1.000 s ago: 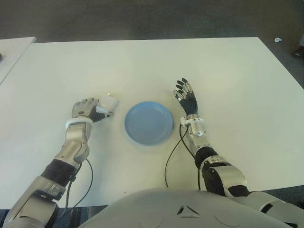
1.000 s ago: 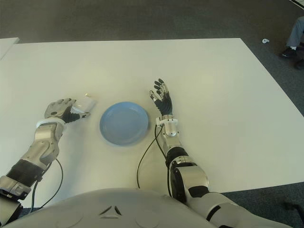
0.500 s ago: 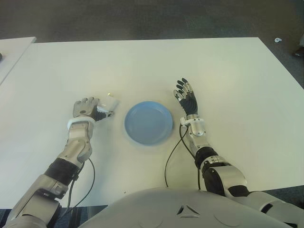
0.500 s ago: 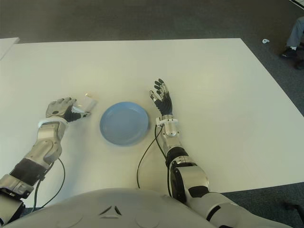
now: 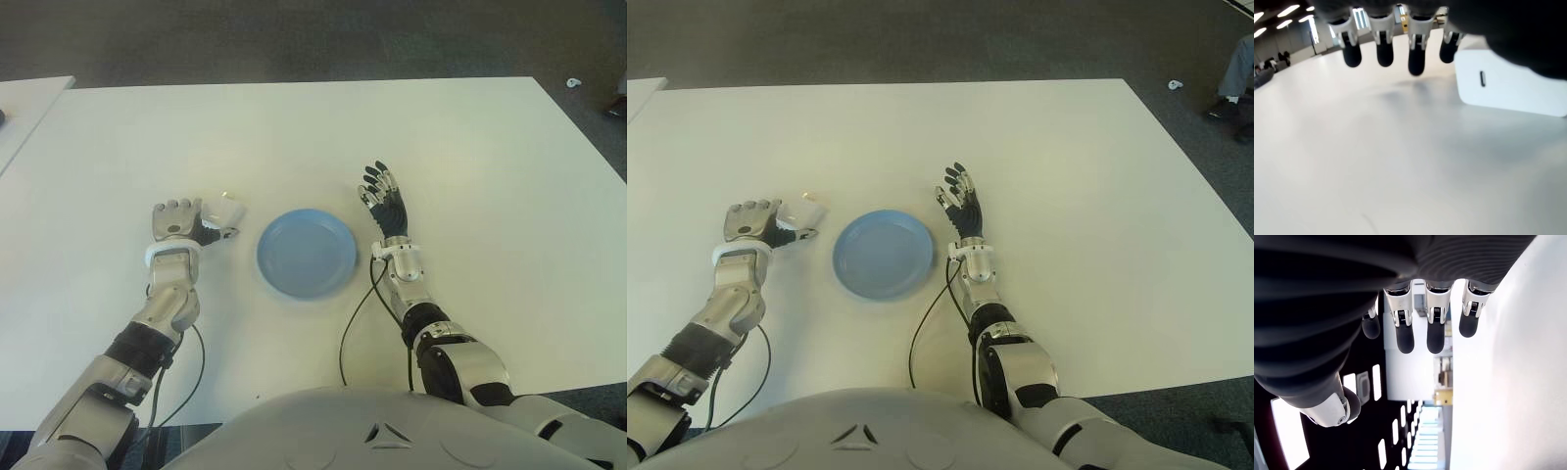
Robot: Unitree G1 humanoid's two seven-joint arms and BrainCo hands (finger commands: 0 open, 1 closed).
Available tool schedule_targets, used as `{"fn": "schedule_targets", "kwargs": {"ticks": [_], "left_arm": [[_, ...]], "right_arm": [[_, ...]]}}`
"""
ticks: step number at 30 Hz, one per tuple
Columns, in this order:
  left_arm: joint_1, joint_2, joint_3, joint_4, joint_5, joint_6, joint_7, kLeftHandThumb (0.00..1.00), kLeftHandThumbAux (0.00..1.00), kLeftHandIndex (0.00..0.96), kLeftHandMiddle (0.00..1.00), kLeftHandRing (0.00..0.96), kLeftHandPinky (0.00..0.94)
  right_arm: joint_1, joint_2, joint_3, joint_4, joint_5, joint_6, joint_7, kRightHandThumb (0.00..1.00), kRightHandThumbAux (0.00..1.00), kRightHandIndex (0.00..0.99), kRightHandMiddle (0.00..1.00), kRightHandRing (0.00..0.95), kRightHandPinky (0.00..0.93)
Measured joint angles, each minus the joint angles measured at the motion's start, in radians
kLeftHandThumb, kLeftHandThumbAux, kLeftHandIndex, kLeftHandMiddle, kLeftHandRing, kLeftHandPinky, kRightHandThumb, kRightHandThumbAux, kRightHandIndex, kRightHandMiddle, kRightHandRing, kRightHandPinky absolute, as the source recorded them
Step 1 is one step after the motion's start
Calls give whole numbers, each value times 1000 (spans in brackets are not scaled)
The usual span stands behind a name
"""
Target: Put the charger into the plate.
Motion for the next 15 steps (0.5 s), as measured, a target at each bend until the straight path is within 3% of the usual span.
{"fn": "schedule_targets", "kwargs": {"ticks": [2, 4, 7, 15], "left_arm": [[1, -19, 8, 5, 0, 3, 52, 267, 451, 318, 574, 549, 550], [1, -44, 20, 8, -8, 1, 111, 518, 597, 385, 639, 615, 624], [1, -78, 42, 15, -28, -5, 178, 642, 664, 420, 678, 657, 687], [1, -113, 73, 30, -62, -14, 248, 712, 695, 442, 751, 748, 793]], "right_arm": [[0, 0, 0, 0, -1, 0, 0, 206, 655, 81, 182, 152, 115], [0, 0, 0, 0, -1, 0, 0, 210, 657, 79, 183, 152, 115], [0, 1, 0, 0, -1, 0, 0, 212, 657, 76, 181, 151, 117], [0, 2, 0, 0, -2, 0, 0, 199, 658, 63, 171, 147, 117]]}}
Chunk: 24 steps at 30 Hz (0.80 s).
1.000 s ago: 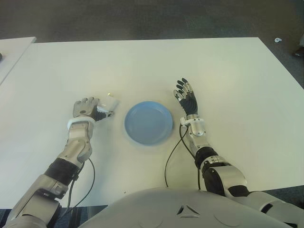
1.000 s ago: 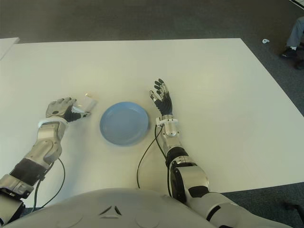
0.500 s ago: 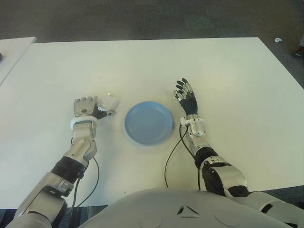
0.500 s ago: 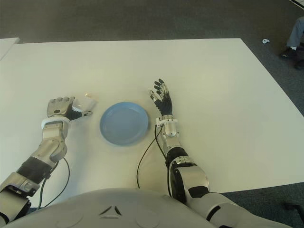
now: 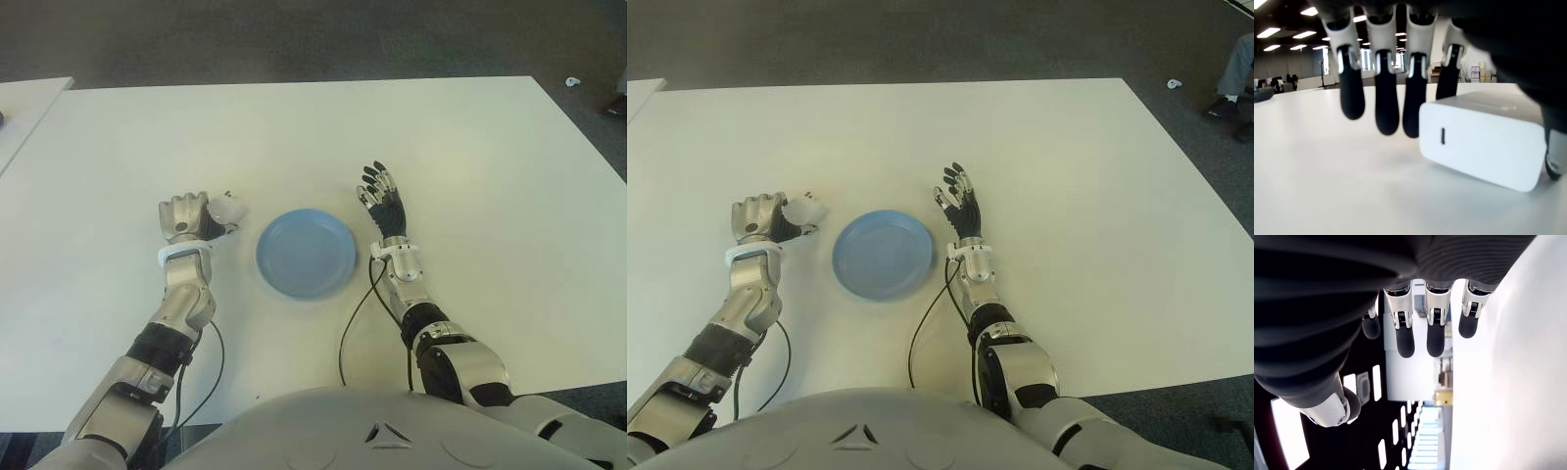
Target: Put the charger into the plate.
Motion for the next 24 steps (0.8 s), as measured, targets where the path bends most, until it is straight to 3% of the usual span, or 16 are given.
{"fn": "schedule_targets", "kwargs": {"ticks": [24], "left_arm": [[9, -13, 53, -37, -83, -28, -13, 727, 693, 445, 811, 815, 836]], "right_arm": [[0, 0, 0, 0, -5, 0, 3, 197, 657, 67, 165, 140, 113]]}}
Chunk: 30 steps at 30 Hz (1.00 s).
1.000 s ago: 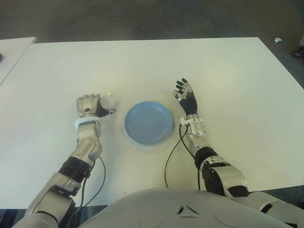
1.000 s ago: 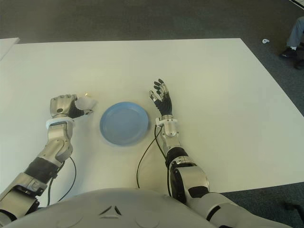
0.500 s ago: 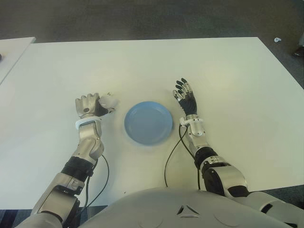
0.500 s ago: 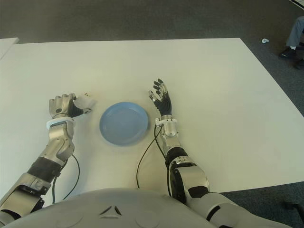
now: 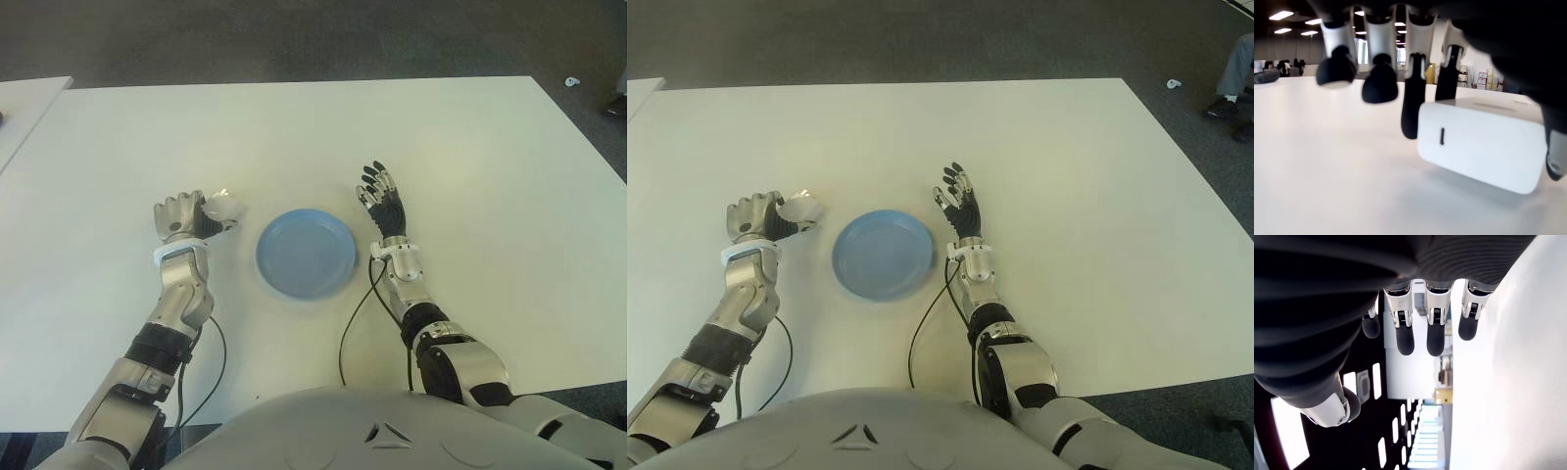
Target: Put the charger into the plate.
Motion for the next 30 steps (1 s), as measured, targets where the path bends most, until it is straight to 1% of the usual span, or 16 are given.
{"fn": "schedule_targets", "kwargs": {"ticks": [8, 16, 20, 22, 30], "left_arm": [[8, 0, 11, -34, -33, -6, -17, 727, 694, 445, 818, 820, 841], [16, 0, 38, -62, -61, -27, -16, 730, 694, 444, 823, 823, 841], [31, 1, 55, -95, -72, -44, -14, 731, 694, 444, 824, 823, 840], [45, 1, 65, -131, -75, -48, -14, 731, 694, 444, 824, 823, 840], [70, -5, 119, -367, -82, -53, -27, 734, 693, 444, 825, 824, 841]], "right_arm": [[0, 0, 0, 0, -7, 0, -4, 202, 659, 68, 174, 150, 121], [0, 1, 0, 0, -8, 0, -4, 203, 655, 68, 193, 174, 146], [0, 1, 1, 0, -9, 0, -4, 201, 650, 69, 198, 179, 146], [-1, 1, 3, 0, -10, 0, -4, 202, 651, 69, 197, 180, 144], [0, 1, 6, 0, -9, 0, -6, 227, 666, 63, 198, 183, 153]]}}
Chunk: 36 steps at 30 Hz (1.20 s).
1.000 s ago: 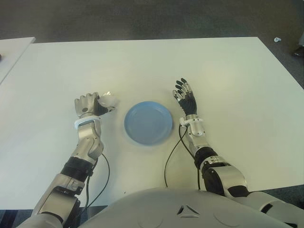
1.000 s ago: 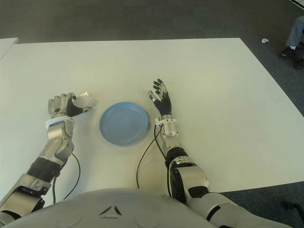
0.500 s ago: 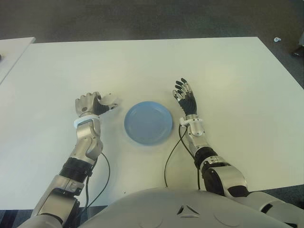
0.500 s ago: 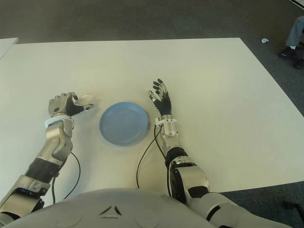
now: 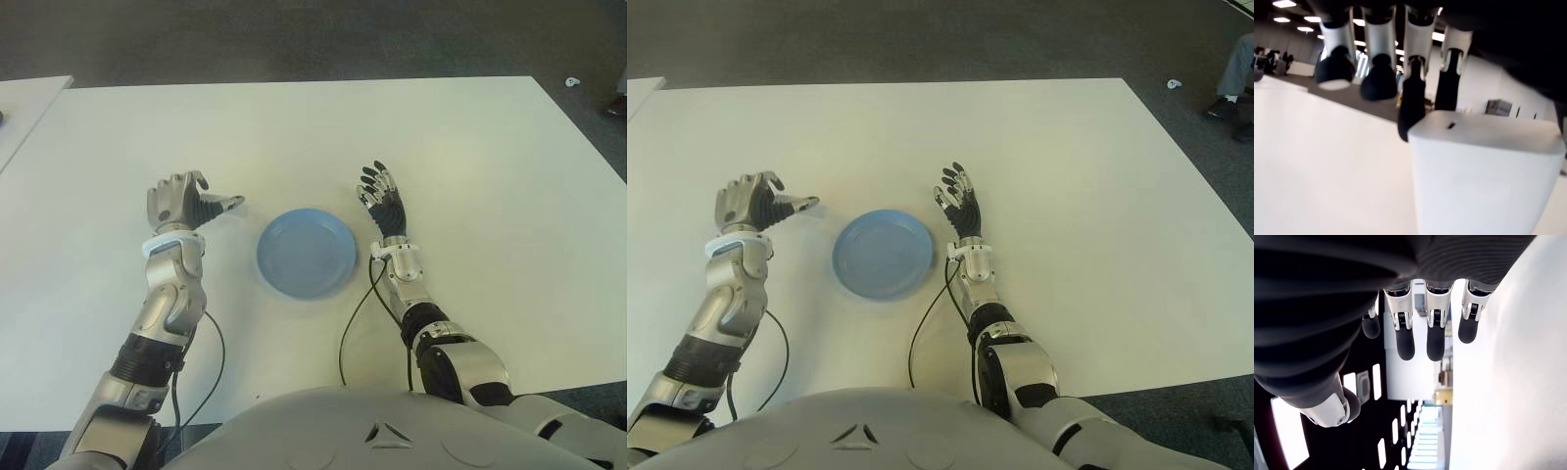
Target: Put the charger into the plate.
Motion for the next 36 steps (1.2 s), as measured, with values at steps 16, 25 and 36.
{"fn": "schedule_targets", "kwargs": {"ticks": [16, 25, 36], "left_arm": [[57, -28, 26, -191, -58, -128, -59, 746, 694, 444, 852, 854, 867], [76, -28, 41, -218, -70, -181, -70, 748, 695, 444, 861, 862, 872], [87, -29, 42, -222, -89, -241, -104, 749, 695, 444, 860, 863, 869]], "right_arm": [[-2, 1, -8, 6, 5, -2, 10, 246, 654, 66, 189, 171, 144], [-5, 3, -16, 10, 7, -4, 31, 224, 643, 71, 173, 155, 129], [-11, 4, -18, 21, 7, -7, 32, 208, 639, 71, 166, 147, 128]]}}
